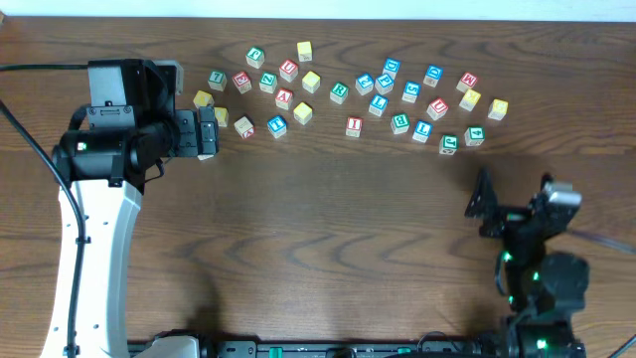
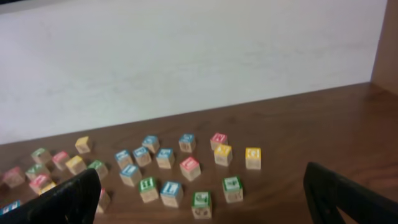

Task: Spell out CORL

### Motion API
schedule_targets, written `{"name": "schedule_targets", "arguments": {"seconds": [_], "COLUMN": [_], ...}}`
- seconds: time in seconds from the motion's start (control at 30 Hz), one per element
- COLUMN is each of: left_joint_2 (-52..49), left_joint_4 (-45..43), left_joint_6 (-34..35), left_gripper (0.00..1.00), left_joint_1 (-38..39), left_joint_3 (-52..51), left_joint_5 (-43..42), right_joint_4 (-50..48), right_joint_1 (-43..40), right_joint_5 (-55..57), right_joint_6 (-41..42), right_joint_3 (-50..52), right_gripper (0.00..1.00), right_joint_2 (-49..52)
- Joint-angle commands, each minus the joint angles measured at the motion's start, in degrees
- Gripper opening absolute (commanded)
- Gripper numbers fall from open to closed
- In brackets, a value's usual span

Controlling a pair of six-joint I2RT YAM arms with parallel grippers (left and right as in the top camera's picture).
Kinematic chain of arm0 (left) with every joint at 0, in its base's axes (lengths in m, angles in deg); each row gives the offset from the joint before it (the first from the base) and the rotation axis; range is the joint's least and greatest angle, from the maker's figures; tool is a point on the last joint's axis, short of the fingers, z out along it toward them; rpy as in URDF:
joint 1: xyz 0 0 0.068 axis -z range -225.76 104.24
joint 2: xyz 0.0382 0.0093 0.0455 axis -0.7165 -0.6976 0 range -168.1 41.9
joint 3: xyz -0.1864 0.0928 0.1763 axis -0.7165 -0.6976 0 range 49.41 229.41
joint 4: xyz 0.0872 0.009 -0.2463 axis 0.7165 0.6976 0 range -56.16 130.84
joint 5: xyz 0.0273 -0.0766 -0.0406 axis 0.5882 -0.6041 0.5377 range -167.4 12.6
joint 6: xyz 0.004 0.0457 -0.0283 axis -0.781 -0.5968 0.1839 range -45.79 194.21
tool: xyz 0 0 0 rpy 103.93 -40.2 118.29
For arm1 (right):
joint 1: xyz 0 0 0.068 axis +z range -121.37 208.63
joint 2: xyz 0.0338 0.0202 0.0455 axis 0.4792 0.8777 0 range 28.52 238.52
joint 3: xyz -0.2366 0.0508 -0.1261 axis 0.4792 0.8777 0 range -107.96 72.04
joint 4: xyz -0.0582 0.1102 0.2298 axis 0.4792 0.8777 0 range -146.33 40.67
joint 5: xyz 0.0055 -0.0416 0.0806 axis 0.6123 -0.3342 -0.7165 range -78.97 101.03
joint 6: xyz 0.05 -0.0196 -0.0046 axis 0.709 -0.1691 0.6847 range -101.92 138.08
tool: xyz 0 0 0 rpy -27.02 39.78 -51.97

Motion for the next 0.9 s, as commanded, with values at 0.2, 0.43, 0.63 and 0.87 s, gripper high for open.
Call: {"name": "schedule_targets", "arguments": {"seconds": [0.2,0.43,0.63,0.87], "left_joint_2": [-0.2,-0.2,-0.2,-0.2], "left_joint_4": [0.1,0.1,0.1,0.0], "left_joint_6": [-0.8,-0.8,-0.8,-0.8], "left_gripper": [0.98,0.98,0.98,0.98], "left_joint_1": [0.1,0.1,0.1,0.1], "left_joint_3": [1.1,1.1,1.1,1.1], "left_joint_5": [-0.7,-0.7,-0.7,-0.7], "right_joint_4": [3.9,17.3,29.6,45.0], "right_joint_1": [-0.6,-0.6,-2.0,-2.6], "right_joint_5": [-2.9,-3.1,-8.6,-8.6], "right_joint_6": [-4.9,-4.9,-7.9,-9.6], "right_joint_3": [-20.1,-38.0,-54.1,-71.9], "right_gripper": [0.99,0.99,0.99,0.99], "right_joint_2": [21.7,38.6,51.3,63.6]}}
